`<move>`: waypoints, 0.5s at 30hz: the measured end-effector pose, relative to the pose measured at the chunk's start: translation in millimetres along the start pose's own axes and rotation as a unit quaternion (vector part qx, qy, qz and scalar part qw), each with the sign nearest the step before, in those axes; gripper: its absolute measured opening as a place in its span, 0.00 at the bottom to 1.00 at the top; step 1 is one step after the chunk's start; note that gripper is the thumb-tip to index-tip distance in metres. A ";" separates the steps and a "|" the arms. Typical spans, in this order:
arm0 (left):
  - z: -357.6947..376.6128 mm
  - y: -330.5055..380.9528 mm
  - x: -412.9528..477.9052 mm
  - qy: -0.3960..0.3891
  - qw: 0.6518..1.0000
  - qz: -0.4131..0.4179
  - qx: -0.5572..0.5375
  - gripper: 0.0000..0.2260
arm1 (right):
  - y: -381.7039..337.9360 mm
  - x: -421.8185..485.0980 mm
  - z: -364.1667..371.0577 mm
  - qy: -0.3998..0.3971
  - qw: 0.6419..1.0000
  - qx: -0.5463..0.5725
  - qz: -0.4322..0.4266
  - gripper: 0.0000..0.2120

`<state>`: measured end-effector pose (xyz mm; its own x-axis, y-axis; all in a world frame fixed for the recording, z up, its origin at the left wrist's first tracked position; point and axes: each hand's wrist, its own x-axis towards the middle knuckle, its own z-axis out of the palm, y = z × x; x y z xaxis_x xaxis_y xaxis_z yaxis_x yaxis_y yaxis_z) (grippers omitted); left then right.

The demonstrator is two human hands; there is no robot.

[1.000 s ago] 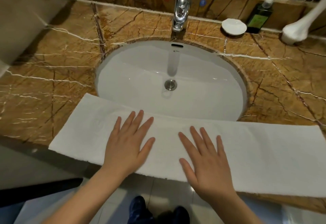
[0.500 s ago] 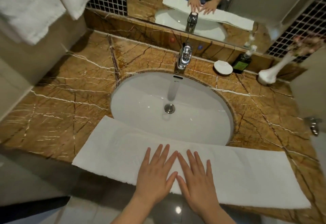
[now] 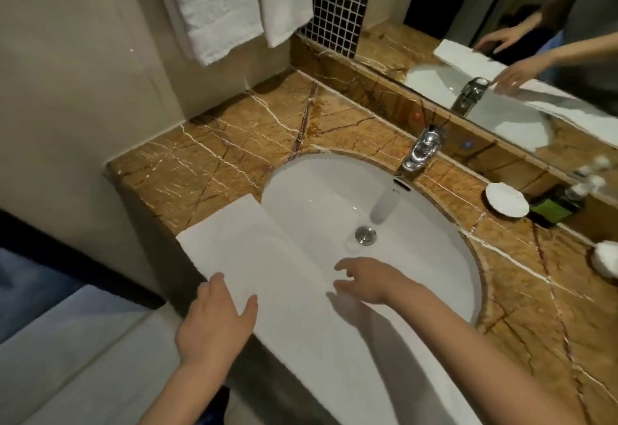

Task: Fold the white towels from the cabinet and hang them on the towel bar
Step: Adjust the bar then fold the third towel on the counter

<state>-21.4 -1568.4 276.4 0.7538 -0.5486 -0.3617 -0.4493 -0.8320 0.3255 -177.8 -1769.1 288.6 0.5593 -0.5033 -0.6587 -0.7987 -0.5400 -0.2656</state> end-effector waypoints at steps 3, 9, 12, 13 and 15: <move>20.8 0.7 -31.8 -0.038 0.994 -0.087 -0.059 0.20 | 8.0 8.1 -2.0 -0.028 0.999 -0.007 -0.046 0.22; 63.1 21.6 -71.5 -0.114 0.891 -0.190 -0.397 0.15 | 18.2 20.2 10.8 -0.105 0.988 0.064 -0.096 0.19; 73.7 33.1 -81.6 -0.094 0.827 -0.239 -0.501 0.10 | 29.3 27.0 7.5 -0.148 0.982 0.088 -0.081 0.08; 75.9 35.4 -83.5 -0.081 0.819 -0.245 -0.513 0.09 | 34.0 29.6 5.8 -0.161 0.979 0.092 -0.079 0.09; 80.7 38.1 -87.6 -0.058 0.824 -0.244 -0.508 0.08 | 42.4 33.8 3.3 -0.180 0.975 0.102 -0.084 0.15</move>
<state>-143.2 -1558.6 250.0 0.6484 -0.2232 -0.7278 0.5712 -0.4894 0.6589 -193.5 -1806.8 252.7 0.6008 -0.1299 -0.7888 -0.7506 -0.4311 -0.5007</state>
